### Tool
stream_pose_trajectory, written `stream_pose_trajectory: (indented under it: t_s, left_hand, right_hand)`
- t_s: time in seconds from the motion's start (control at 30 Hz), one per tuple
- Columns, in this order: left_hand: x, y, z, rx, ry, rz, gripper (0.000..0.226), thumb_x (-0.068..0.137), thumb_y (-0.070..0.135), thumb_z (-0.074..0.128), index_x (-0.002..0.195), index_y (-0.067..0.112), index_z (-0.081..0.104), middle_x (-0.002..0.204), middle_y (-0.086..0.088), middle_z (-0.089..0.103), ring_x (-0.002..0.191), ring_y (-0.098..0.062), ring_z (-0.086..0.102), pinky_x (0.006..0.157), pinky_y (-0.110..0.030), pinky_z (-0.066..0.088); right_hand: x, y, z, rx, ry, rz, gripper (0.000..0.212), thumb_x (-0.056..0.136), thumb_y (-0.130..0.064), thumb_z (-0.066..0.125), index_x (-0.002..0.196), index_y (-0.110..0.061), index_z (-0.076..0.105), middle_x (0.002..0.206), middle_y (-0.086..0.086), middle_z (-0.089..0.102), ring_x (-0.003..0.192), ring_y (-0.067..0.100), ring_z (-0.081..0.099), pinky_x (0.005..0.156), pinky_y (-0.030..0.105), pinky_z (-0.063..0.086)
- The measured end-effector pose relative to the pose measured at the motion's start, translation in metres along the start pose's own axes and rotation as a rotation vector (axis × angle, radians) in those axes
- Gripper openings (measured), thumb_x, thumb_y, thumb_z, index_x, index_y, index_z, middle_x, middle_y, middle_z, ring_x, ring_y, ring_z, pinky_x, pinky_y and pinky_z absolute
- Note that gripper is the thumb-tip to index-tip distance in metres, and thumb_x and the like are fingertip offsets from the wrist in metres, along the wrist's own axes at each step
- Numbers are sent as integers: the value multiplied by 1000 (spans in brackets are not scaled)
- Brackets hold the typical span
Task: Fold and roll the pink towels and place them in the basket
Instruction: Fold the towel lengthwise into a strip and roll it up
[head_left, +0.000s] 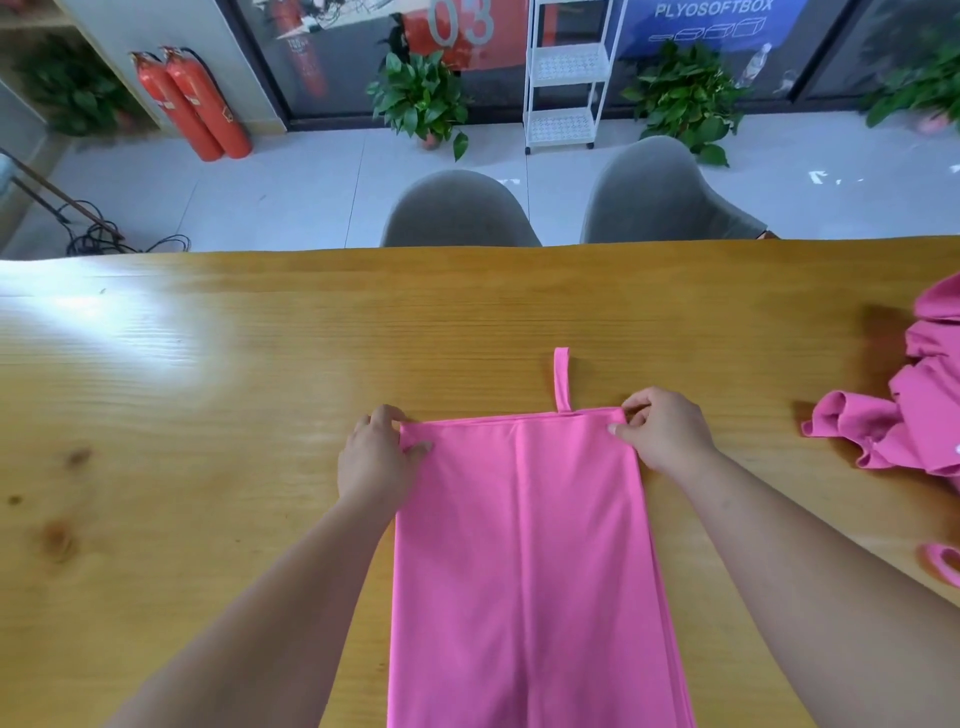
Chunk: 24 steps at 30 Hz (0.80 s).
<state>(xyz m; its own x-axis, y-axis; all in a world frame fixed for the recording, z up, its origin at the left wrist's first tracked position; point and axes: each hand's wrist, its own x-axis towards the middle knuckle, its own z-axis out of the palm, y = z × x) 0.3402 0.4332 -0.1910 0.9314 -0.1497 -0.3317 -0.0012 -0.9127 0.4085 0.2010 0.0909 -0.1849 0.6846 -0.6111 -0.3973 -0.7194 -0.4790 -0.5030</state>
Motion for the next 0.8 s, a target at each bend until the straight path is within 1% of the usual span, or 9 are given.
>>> stream_pose_trajectory:
  t_s: [0.1,0.2,0.27,0.33,0.43,0.57,0.63,0.7,0.8]
  left_hand:
    - [9,3,-8,-91,-72,-91,32,84,36,80,110,27,63,85,6,72,88,-20,69,72,-35,57]
    - [15,6,-17,-164,-114,-105,19,86,30,81,100,21,73,78,2,71,77,-21,68,64,-31,52]
    - [15,6,-24,-274,-117,-106,17,88,29,82,95,17,74,78,1,69,73,-23,65,65,-34,52]
    - [13,3,-33,-446,-152,-117,20,88,28,84,94,12,74,85,-8,74,79,-27,71,73,-43,62]
    - [3,0,-53,-682,-280,-81,25,91,23,85,100,4,72,95,-10,79,94,-28,78,83,-45,66]
    - [-13,3,-86,-806,-369,36,27,91,23,84,102,1,71,89,-6,76,90,-20,75,88,-42,64]
    - [-21,6,-101,-814,-383,91,29,92,22,82,103,-2,71,84,-3,74,87,-17,73,83,-34,63]
    - [-30,9,-117,-792,-387,157,34,92,24,82,104,-5,69,84,-3,74,87,-18,74,84,-31,62]
    - [-45,12,-146,-843,-502,247,24,92,23,78,95,2,67,86,-7,72,84,-16,71,85,-30,59]
  right_hand:
    - [3,-8,0,-103,-73,8,21,85,-42,85,95,-28,73,83,-10,67,87,18,65,78,32,53]
    - [1,-5,-5,-52,-61,-28,17,86,-38,85,89,-27,72,86,-10,70,89,18,66,78,31,50]
    - [-3,-1,-11,131,-75,-25,16,86,-29,86,89,-24,72,86,-7,75,89,18,72,80,33,55]
    - [-16,-1,-22,423,-127,13,15,88,-14,85,98,-18,74,89,1,81,90,22,77,77,34,63]
    - [-36,-3,-42,651,-131,24,27,88,-5,83,113,-12,76,98,5,81,88,14,77,68,20,60]
    - [-56,-5,-68,758,-73,19,21,84,-10,87,102,-8,76,95,6,79,73,6,73,61,16,56]
    - [-67,-8,-79,765,-66,-10,21,84,-13,87,101,-6,76,95,8,78,73,10,72,63,19,58]
    - [-81,-16,-89,745,-70,-54,19,85,-12,85,98,-6,73,93,9,78,75,13,72,66,23,61]
    - [-110,-30,-115,806,-114,-126,14,86,-8,80,91,-11,67,86,5,76,75,12,71,69,25,63]
